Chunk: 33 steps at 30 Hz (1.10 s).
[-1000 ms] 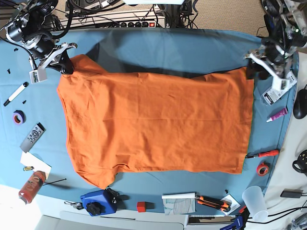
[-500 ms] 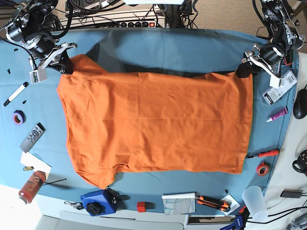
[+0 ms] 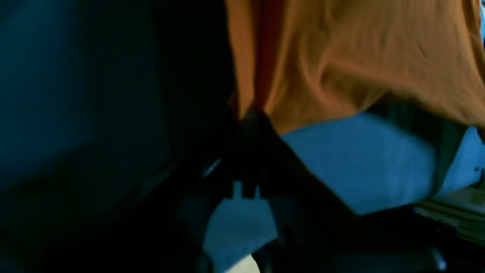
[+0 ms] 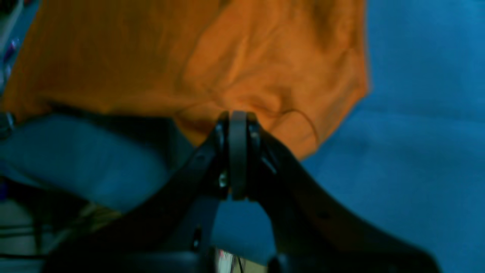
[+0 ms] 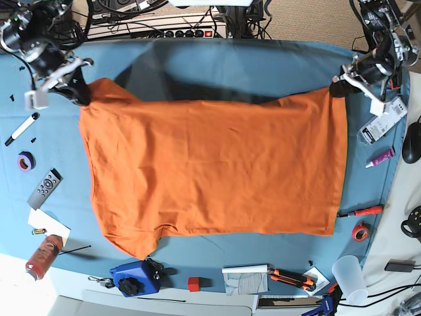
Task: Layout the t-shirt on the table in an organized manner, then fold the t-shirt properly
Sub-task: 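Lift the shirt edge with both grippers and fold it over the shirt body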
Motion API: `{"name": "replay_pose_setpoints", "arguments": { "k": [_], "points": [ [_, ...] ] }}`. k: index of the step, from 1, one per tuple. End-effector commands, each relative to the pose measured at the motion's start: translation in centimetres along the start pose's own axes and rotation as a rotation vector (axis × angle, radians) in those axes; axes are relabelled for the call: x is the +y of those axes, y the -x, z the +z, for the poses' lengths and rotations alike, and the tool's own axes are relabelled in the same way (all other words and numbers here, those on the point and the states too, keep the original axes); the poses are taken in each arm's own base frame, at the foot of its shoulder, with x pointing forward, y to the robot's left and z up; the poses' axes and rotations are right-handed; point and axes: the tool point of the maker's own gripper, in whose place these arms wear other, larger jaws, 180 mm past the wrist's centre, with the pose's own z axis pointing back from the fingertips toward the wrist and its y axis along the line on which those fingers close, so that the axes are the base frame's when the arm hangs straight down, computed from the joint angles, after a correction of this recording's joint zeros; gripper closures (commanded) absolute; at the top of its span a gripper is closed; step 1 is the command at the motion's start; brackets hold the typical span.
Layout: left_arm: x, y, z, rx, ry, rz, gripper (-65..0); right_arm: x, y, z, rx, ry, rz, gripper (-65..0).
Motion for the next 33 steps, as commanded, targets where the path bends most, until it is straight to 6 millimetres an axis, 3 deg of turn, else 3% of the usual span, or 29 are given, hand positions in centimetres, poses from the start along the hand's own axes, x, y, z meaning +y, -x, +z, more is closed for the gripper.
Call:
{"name": "replay_pose_setpoints", "arguments": {
  "k": [1,6,12,18,26,33],
  "points": [
    [-0.2,-1.6,1.1,-0.05,0.008,-0.017,0.0,0.0,-1.2,0.8,-0.041,-0.006,0.026,0.0],
    [-0.7,-2.0,3.3,-0.088,0.056,-0.048,0.0,-0.4,-1.3,2.7,-0.054,-0.008,0.019,0.0],
    [-0.2,1.4,5.1,-0.03,0.06,-0.013,0.0,-1.0,-0.2,4.3,-0.036,0.019,-0.008,0.0],
    [0.4,0.8,8.0,-0.094,0.028,-0.05,0.0,-1.1,-0.5,4.3,-0.044,0.02,-0.006,0.0],
    [-1.4,0.7,5.5,-0.082,0.07,-0.107,0.0,-1.6,3.6,1.7,0.186,0.082,0.065,0.0],
    [-1.9,-2.3,2.5,-0.102,0.0,-0.173,0.0,-2.2,0.5,-1.3,0.138,0.108,0.166,0.0]
  ]
}}
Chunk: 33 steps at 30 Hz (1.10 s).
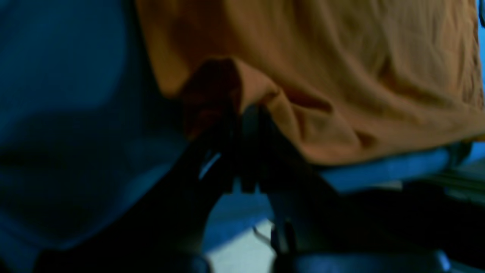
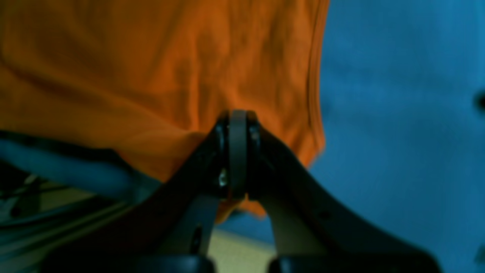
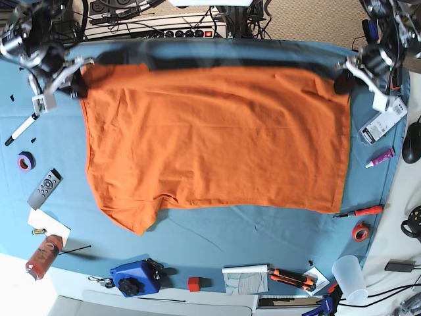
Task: Layout the t-shirt on the table in an organized manner, then fold the t-shirt properly
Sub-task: 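Lift the shirt edge with both grippers and fold it over the shirt body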
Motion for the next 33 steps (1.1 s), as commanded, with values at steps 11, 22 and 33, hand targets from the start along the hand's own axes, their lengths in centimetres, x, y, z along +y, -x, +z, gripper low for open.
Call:
{"name": "replay_pose_setpoints", "arguments": {
  "k": [11,22,33],
  "points": [
    [1.1,-6.3,-0.6,-0.129,-0.1,-0.106,0.0,-5.4,-4.7,-4.0,-0.136,0.004,-0.13,0.0],
    [2.2,-9.0,-2.4,-0.195,-0.089,-0.063,0.0,-7.5,-7.8,-9.8,-0.101,0.004,-0.077,0.0],
    [-0.6,-9.4,-6.6,-0.179,-0.085,-0.208,0.0,-8.8,-9.1,-12.5,-0.117,-0.017,-0.169,0.0]
  ]
}}
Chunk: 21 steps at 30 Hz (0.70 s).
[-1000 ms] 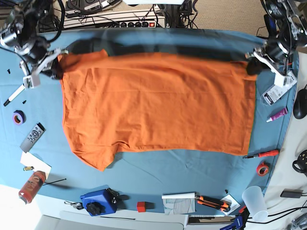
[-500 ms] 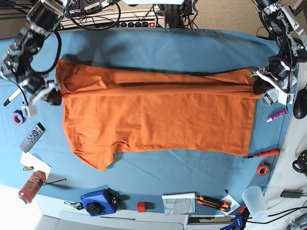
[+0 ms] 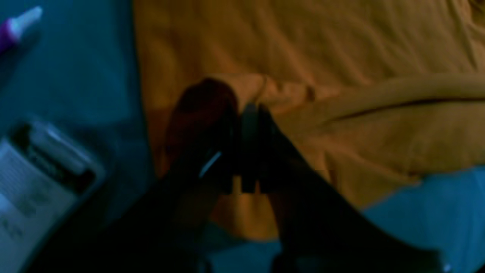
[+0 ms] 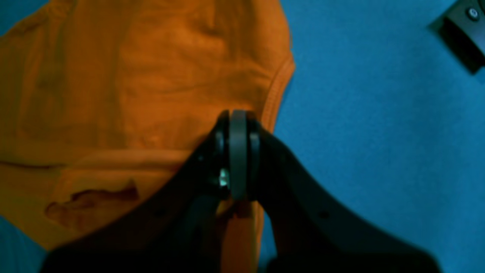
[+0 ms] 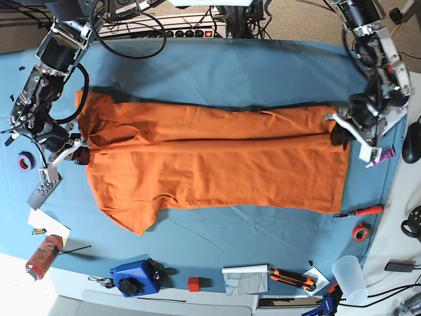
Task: Layout the t-shirt on the table in an organized manner, then fold the t-shirt properly
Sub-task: 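Lift the shirt edge with both grippers and fold it over the shirt body, then regrasp the folded edge with both grippers at the shirt ends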
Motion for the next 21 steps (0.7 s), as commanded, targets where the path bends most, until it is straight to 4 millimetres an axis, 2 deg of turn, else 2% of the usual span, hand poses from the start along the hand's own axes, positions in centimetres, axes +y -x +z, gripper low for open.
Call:
{"name": "replay_pose_setpoints", "arguments": {
  "k": [1,9,10,11,12,13,15,21],
  "points": [
    [0.0,-1.7,0.1,-0.049,-0.01,-0.025,0.0,-0.8,-2.8,0.9,-0.078,0.027,0.033,0.0],
    [-0.4,-2.8,-0.6,-0.057,-0.031,-0.082,0.0,-1.4,-2.9,0.9,-0.082,0.062,0.055,0.0],
    [-0.4,-2.9,-0.6,-0.064,-0.031,-0.082,-1.6,-1.3,-2.9,0.9,-0.082,0.059,0.053,0.0],
    [-0.4,-3.0,-0.6,-0.069,-0.032,-0.083,-7.8,-1.3,-2.9,0.9,-0.083,0.058,0.053,0.0],
    [-0.4,-3.1,-0.6,-0.077,-0.032,-0.083,-14.0,-1.3,-3.0,0.9,-0.084,0.059,0.054,-3.9],
    [-0.4,-3.3,-0.6,-0.084,-0.032,-0.083,-19.4,-1.3,-3.1,0.9,-0.087,0.059,0.054,-10.6],
    [-0.4,-3.5,-0.6,-0.097,-0.032,-0.083,-25.1,-1.1,-3.3,0.9,-0.103,0.047,0.046,-20.2],
    [0.2,-4.4,-0.1,-0.106,-0.068,-0.04,-25.4,1.1,-5.8,2.2,-0.188,-0.082,-0.022,-21.3]
  ]
}}
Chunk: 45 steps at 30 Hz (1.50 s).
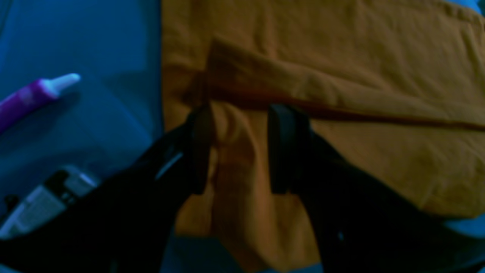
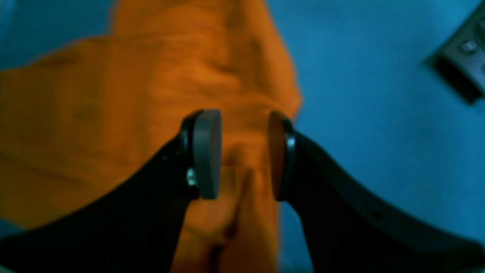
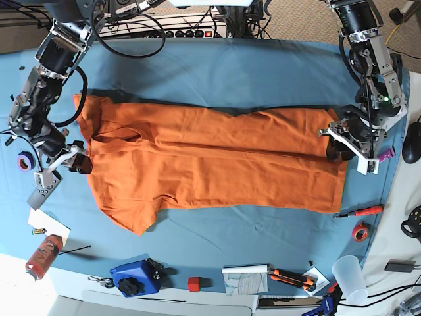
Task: Layout the t-shirt on the table in an organized manner, then fold the t-shirt properly
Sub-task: 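Regrasp the folded edge with both grippers at the shirt ends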
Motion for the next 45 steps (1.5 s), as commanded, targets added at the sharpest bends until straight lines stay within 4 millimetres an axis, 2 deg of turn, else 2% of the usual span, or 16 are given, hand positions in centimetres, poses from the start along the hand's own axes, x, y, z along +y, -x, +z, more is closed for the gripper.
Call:
{"name": "replay_pose_setpoints", "arguments": {
  "k": [1,3,6,10,12,15,18,21,25,31,36,41,45],
  "points": [
    [0.0,-2.6,0.8,-0.065,0.005,-0.014,-25.4,0.5,-4.1,1.5,-0.12,-0.028,0.026,-21.3],
    [0.0,-3.3,2.0,-0.066,0.013,-0.003,-25.4,1.0,-5.5,3.2,-0.169,-0.05,0.024,-21.3],
    [1.0,-4.3,4.7,-0.075,-0.011,0.004,-25.3,0.2,-7.2,6.4,-0.228,0.005,0.047,-21.3],
    [3.8,-5.1,9.1,-0.153,-0.092,0.0,-25.3,-1.1,-7.1,10.5,-0.283,0.059,0.041,-21.3],
    [5.3,-4.6,11.0,-0.175,-0.134,0.033,-25.3,-2.2,-5.4,11.4,-0.267,0.086,0.015,-21.3],
    [7.0,-3.3,12.9,-0.178,-0.169,0.07,-25.3,-3.4,-1.7,12.2,-0.191,0.125,-0.022,-21.3],
    [7.4,-1.9,13.9,-0.161,-0.169,0.081,-25.4,-3.9,1.9,12.5,-0.099,0.143,-0.045,-21.5],
    [7.0,-0.8,14.1,-0.132,-0.152,0.071,-25.4,-4.1,4.4,12.8,-0.042,0.151,-0.064,-23.7],
    [6.8,-0.4,14.1,-0.129,-0.141,0.08,-25.4,-3.8,5.6,12.0,-0.053,0.131,-0.11,-25.0],
    [6.9,-0.5,14.1,-0.131,-0.142,0.079,-25.4,-2.0,9.3,7.9,0.027,0.025,-0.201,-25.0],
    [6.8,-0.5,14.1,-0.132,-0.142,0.08,-25.4,-0.6,11.5,5.0,0.125,-0.009,-0.186,-25.0],
    [6.4,-0.5,14.1,-0.141,-0.116,0.095,-25.4,-0.1,12.0,4.4,0.149,-0.011,-0.171,-24.9],
    [3.7,-0.2,13.1,-0.126,0.002,0.066,-25.4,-0.1,12.2,4.5,0.156,-0.009,-0.173,-24.9]
  ]
}}
